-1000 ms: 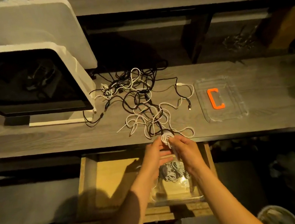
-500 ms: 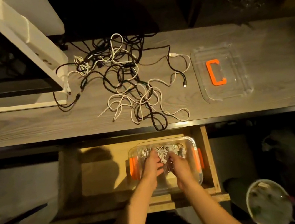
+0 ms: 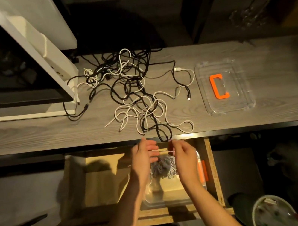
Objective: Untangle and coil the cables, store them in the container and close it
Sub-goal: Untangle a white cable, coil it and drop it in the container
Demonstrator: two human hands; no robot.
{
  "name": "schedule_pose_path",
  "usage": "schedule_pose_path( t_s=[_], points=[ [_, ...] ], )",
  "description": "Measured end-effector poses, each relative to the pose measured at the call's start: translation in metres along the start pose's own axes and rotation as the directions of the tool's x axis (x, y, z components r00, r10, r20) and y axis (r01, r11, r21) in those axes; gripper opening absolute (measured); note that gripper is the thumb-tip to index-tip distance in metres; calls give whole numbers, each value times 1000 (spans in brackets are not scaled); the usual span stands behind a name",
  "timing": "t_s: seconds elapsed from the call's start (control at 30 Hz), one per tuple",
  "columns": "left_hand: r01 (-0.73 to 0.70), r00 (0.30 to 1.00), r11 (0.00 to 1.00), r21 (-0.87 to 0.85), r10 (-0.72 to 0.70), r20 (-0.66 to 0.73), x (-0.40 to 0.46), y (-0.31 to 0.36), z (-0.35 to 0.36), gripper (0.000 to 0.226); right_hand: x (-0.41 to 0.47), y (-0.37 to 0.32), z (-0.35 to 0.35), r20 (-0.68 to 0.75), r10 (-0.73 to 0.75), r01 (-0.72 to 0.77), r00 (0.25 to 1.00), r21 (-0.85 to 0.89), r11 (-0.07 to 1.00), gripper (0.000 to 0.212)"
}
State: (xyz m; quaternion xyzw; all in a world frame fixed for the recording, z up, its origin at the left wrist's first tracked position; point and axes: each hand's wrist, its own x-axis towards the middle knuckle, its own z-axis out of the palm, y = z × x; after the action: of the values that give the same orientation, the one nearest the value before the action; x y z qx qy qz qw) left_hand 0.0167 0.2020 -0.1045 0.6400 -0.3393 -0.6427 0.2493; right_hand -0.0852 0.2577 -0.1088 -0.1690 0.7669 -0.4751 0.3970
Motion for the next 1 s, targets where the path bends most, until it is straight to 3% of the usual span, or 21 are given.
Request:
schedule_pose_path(
  t_s=[0.17,0.3,0.4,0.47,0.6,0.77,0.87,1.0],
  points=[
    [-218,967,975,43,222,-123,11,27,-4,30,27,-31,12,-40,-132,130,990,-50,990,20],
    [-157,988,977,147,157,9,25,43,4,40,49,-41,23,33,-72,75,997,-81,994,24],
    [-233,971,921,314,239,20,27,54,6,20,49,-47,25,14,-64,65,998,-54,996,19],
    [-307,949,901,307,315,25,19,65,0,20,46,-54,22,-17,-114,113,993,-52,992,31],
    [-489,872,783,385,447,199,-1,100,-14,27,35,-84,19,26,-320,321,947,0,947,40],
    [-606,795,708,362,543,269,-40,159,-27,26,21,-129,16,286,-434,402,854,165,901,52],
    [-687,721,658,307,669,180,-67,192,-37,27,14,-144,7,282,-445,410,850,175,895,56],
    [-768,639,638,63,770,-8,-84,223,-53,30,7,-164,-7,256,-488,460,835,164,873,39]
  ],
)
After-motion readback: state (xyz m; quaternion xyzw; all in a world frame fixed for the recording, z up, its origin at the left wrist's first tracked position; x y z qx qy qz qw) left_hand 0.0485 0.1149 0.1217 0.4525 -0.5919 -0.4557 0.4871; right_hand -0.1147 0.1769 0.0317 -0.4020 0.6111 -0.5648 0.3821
